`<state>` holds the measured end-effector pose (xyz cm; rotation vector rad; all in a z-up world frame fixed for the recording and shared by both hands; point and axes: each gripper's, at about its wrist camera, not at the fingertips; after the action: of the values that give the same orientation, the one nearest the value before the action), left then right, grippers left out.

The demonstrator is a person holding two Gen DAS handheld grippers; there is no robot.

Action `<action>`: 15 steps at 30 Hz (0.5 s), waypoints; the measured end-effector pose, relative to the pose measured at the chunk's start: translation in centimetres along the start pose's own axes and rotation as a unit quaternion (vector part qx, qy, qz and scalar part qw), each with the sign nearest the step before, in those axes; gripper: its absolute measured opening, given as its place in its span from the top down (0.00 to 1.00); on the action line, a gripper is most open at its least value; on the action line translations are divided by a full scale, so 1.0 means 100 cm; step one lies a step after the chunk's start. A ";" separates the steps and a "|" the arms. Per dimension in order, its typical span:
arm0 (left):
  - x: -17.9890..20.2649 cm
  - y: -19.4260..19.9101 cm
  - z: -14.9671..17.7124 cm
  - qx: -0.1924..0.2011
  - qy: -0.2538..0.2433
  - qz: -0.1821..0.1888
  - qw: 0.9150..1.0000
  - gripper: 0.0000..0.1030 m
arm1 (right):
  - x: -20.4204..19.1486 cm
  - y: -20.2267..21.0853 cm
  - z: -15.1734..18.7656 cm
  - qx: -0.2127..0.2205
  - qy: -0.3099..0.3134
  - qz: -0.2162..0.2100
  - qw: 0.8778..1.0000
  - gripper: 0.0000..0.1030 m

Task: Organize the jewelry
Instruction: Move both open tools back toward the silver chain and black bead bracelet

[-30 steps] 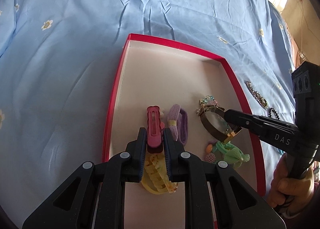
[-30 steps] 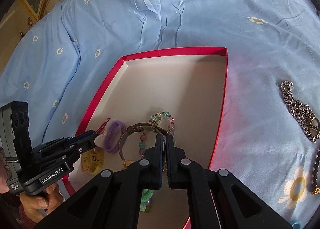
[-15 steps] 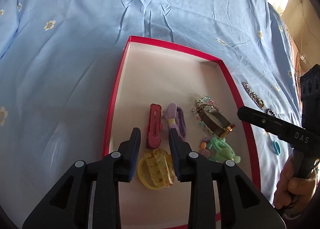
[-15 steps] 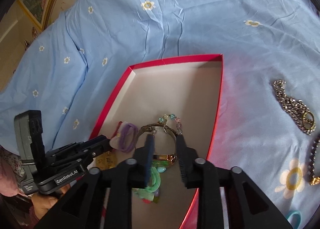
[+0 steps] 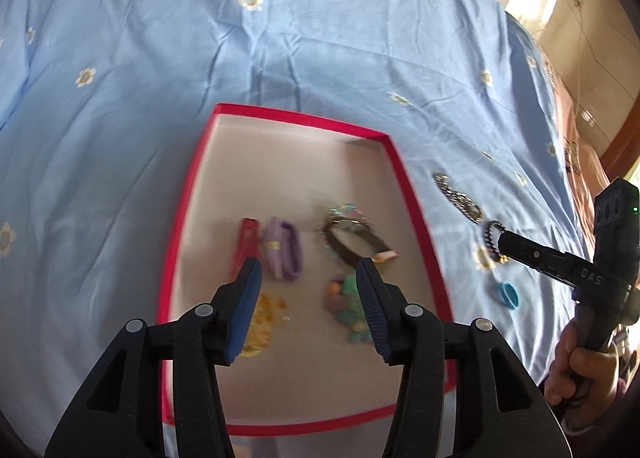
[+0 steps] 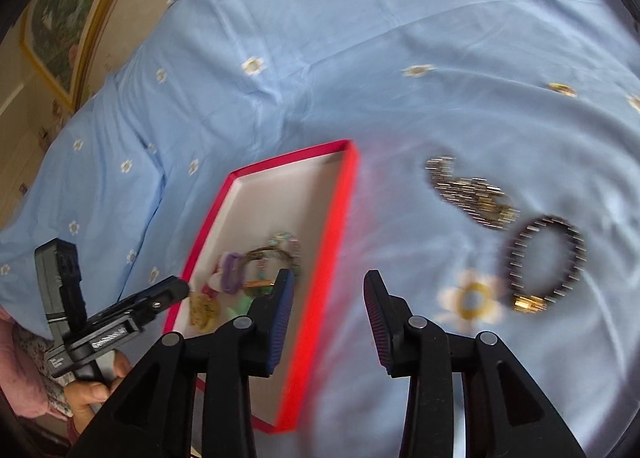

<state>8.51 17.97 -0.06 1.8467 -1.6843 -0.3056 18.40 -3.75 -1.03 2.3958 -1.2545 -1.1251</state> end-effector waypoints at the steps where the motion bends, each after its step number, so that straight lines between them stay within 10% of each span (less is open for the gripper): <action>1: 0.005 0.000 0.000 -0.001 -0.002 0.003 1.000 0.52 | 0.006 0.004 -0.001 0.002 -0.003 0.006 1.000 0.61; 15: 0.061 -0.016 0.001 -0.017 -0.037 0.045 0.998 0.49 | 0.075 0.058 -0.001 0.035 -0.049 0.066 0.996 0.60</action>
<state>10.79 12.09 0.32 1.7494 -1.7951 -0.3665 17.52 -13.14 -2.02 2.2915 -1.4837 -1.1907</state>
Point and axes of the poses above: each gripper's, at about its wrist camera, not at the fingertips, and y roughly against the way its jaws point, x to its right, z to its underside, and after that the axes turned 15 degrees about x, right-handed
